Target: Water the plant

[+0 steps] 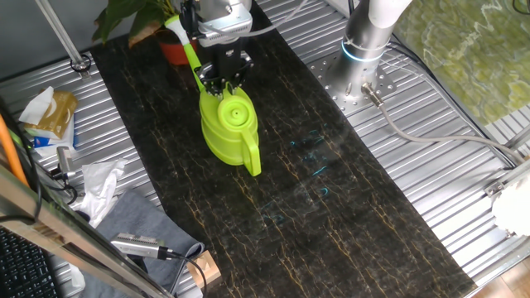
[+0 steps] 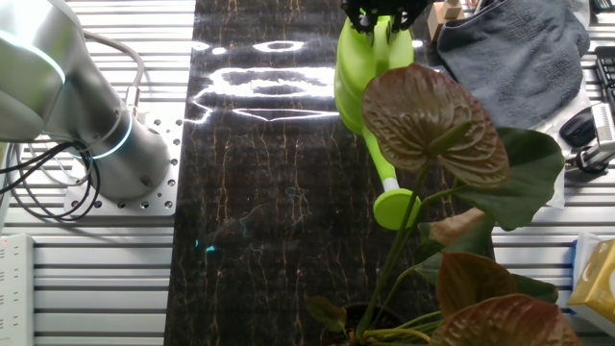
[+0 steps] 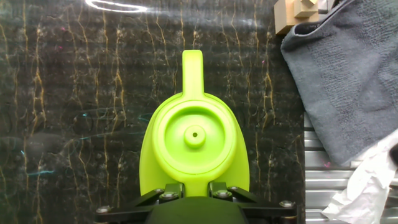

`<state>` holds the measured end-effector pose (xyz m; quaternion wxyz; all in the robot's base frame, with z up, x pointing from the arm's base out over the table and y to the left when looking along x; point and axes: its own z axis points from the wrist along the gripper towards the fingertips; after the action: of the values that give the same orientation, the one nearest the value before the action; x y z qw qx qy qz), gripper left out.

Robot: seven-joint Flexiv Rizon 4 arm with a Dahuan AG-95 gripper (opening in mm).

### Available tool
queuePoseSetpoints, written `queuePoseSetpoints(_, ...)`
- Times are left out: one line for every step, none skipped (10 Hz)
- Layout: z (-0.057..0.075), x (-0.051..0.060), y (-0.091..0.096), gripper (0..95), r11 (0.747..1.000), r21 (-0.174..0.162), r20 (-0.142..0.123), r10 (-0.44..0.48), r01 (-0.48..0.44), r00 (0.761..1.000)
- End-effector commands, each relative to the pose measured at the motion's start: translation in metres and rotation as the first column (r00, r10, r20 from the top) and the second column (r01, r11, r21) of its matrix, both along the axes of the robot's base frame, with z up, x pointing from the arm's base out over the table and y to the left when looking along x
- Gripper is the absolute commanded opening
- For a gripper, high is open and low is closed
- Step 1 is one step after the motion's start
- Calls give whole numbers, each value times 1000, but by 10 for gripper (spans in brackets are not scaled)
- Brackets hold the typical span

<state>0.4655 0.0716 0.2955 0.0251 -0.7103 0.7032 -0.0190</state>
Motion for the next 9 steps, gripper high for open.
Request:
queuePoseSetpoints(1,0,0,0,1000,1,-14,-17,17,1000)
queuePoseSetpoints(1,0,0,0,1000,1,-18,-26,26,999)
queuePoseSetpoints(1,0,0,0,999,4,-21,-33,33,999)
queuePoseSetpoints(1,0,0,0,1000,4,-23,-31,31,999)
queuePoseSetpoints(1,0,0,0,1000,3,-24,-30,30,999)
queuePoseSetpoints(1,0,0,0,999,4,-24,-34,34,999)
queuePoseSetpoints(1,0,0,0,999,7,-24,-35,35,999)
queuePoseSetpoints(1,0,0,0,999,7,-24,-35,35,999)
queuePoseSetpoints(1,0,0,0,999,8,-25,-37,37,999)
